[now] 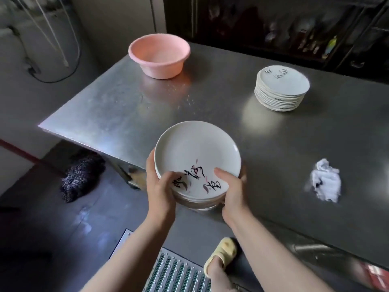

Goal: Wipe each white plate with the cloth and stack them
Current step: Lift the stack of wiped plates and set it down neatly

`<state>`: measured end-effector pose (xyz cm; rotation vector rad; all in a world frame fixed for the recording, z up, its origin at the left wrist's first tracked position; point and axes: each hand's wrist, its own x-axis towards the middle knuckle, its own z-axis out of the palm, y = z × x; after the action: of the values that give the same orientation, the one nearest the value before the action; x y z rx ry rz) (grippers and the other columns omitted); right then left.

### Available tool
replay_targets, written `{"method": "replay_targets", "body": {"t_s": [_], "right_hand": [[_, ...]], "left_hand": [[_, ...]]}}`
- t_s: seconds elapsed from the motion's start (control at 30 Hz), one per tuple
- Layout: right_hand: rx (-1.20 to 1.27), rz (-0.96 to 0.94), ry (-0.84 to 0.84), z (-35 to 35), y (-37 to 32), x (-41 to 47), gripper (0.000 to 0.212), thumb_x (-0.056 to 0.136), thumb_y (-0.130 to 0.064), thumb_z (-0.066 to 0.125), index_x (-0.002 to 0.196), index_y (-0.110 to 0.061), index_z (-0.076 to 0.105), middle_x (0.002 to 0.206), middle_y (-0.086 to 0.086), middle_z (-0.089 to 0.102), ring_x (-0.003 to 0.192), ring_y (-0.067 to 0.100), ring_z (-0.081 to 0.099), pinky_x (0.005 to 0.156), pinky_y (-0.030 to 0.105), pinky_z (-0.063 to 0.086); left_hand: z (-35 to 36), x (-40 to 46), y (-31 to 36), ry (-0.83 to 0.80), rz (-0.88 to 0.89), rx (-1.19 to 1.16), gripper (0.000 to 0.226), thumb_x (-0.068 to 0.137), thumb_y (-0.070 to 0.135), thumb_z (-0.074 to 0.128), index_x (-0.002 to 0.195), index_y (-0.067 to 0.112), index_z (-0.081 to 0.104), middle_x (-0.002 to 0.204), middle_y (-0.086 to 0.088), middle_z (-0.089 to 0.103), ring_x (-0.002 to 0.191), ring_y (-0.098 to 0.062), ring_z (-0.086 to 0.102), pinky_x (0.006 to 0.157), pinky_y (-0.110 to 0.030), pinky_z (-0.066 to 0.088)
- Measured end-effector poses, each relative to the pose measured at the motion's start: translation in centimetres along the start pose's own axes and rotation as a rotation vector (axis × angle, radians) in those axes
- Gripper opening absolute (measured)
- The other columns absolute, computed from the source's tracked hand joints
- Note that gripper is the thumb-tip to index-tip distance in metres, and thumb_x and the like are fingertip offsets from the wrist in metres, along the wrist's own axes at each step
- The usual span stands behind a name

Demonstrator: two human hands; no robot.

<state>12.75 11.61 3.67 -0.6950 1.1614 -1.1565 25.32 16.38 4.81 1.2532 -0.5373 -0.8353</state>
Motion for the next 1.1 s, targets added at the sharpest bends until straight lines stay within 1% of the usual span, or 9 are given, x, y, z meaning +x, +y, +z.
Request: {"method": "replay_targets", "body": {"t_s": [0.1, 0.23, 0.43, 0.6, 0.67, 0.77, 0.87, 1.0, 1.1], "right_hand": [[0.003, 0.002, -0.034, 0.4, 2.3, -3.5, 0.053, 0.058, -0.013, 0.071, 0.105, -0.037, 0.064, 0.100, -0.001, 0.073, 0.093, 0.022, 0.069, 0.082, 0.043, 0.056], [-0.029, 0.020, -0.052, 0.0, 5.1, -7.1, 0.055, 0.059, -0.012, 0.070, 0.110, -0.031, 0.064, 0.099, -0.006, 0.074, 0.090, 0.012, 0.070, 0.073, 0.027, 0.055], [-0.103, 0.104, -0.108, -2.4, 8.9, -9.3, 0.064, 0.062, -0.009, 0.067, 0.122, -0.030, 0.059, 0.110, -0.003, 0.071, 0.099, 0.016, 0.067, 0.081, 0.033, 0.057], [-0.148, 0.165, -0.153, -6.1, 13.0, -8.4, 0.063, 0.063, -0.009, 0.066, 0.120, -0.032, 0.058, 0.110, -0.003, 0.070, 0.100, 0.015, 0.067, 0.074, 0.027, 0.057], [-0.171, 0.192, -0.153, -8.2, 15.0, -7.7, 0.064, 0.062, -0.011, 0.067, 0.122, -0.032, 0.057, 0.112, -0.002, 0.070, 0.100, 0.016, 0.067, 0.074, 0.029, 0.057], [-0.193, 0.215, -0.123, -11.3, 18.6, -6.3, 0.066, 0.061, -0.013, 0.068, 0.123, -0.033, 0.057, 0.113, 0.000, 0.070, 0.103, 0.021, 0.066, 0.078, 0.038, 0.058], [-0.208, 0.216, -0.091, -14.5, 22.9, -4.3, 0.065, 0.061, -0.015, 0.070, 0.122, -0.036, 0.058, 0.115, 0.001, 0.068, 0.106, 0.025, 0.065, 0.087, 0.050, 0.055], [-0.185, 0.201, -0.005, -19.1, 28.0, -0.5, 0.067, 0.058, -0.016, 0.071, 0.120, -0.038, 0.059, 0.114, 0.000, 0.069, 0.105, 0.025, 0.066, 0.079, 0.043, 0.057], [-0.161, 0.186, 0.071, -22.2, 31.0, 2.8, 0.067, 0.057, -0.016, 0.072, 0.120, -0.035, 0.060, 0.114, 0.001, 0.069, 0.107, 0.027, 0.064, 0.087, 0.049, 0.053]], "left_hand": [[-3.7, -2.5, -0.1, 0.037, 0.039, 0.002, 0.077, 0.050, 0.025, 0.061, 0.127, 0.022, 0.056, 0.125, -0.016, 0.060, 0.109, -0.025, 0.058, 0.083, -0.033, 0.047], [-7.4, -5.5, -1.3, 0.058, 0.038, 0.005, 0.071, 0.052, 0.024, 0.061, 0.123, 0.032, 0.059, 0.125, -0.014, 0.060, 0.110, -0.023, 0.057, 0.085, -0.035, 0.047], [-10.3, -9.4, -5.1, 0.135, -0.036, 0.032, 0.068, 0.054, 0.023, 0.061, 0.120, 0.037, 0.058, 0.124, -0.011, 0.060, 0.109, -0.023, 0.057, 0.082, -0.037, 0.046], [-11.0, -11.9, -11.1, 0.226, -0.079, 0.025, 0.068, 0.055, 0.024, 0.062, 0.122, 0.034, 0.058, 0.125, -0.007, 0.060, 0.116, -0.025, 0.056, 0.090, -0.038, 0.048], [-10.9, -12.8, -14.1, 0.241, -0.110, 0.026, 0.069, 0.055, 0.022, 0.062, 0.124, 0.031, 0.057, 0.126, -0.010, 0.059, 0.116, -0.029, 0.056, 0.091, -0.041, 0.049], [-10.7, -13.5, -18.8, 0.202, -0.099, 0.051, 0.066, 0.063, 0.008, 0.056, 0.125, 0.032, 0.057, 0.117, 0.000, 0.064, 0.107, -0.017, 0.061, 0.077, -0.023, 0.053], [-10.3, -13.3, -24.0, 0.165, -0.103, 0.050, 0.065, 0.065, 0.004, 0.052, 0.125, 0.029, 0.056, 0.112, 0.003, 0.066, 0.101, -0.012, 0.063, 0.073, -0.018, 0.052], [-8.6, -12.4, -30.8, 0.099, -0.113, 0.010, 0.072, 0.060, 0.020, 0.061, 0.131, 0.022, 0.052, 0.115, 0.005, 0.065, 0.104, -0.009, 0.063, 0.074, -0.016, 0.052], [-7.0, -11.2, -36.1, 0.052, -0.133, 0.011, 0.076, 0.055, 0.032, 0.061, 0.130, 0.025, 0.053, 0.114, 0.008, 0.065, 0.105, -0.010, 0.062, 0.075, -0.018, 0.052]]}}
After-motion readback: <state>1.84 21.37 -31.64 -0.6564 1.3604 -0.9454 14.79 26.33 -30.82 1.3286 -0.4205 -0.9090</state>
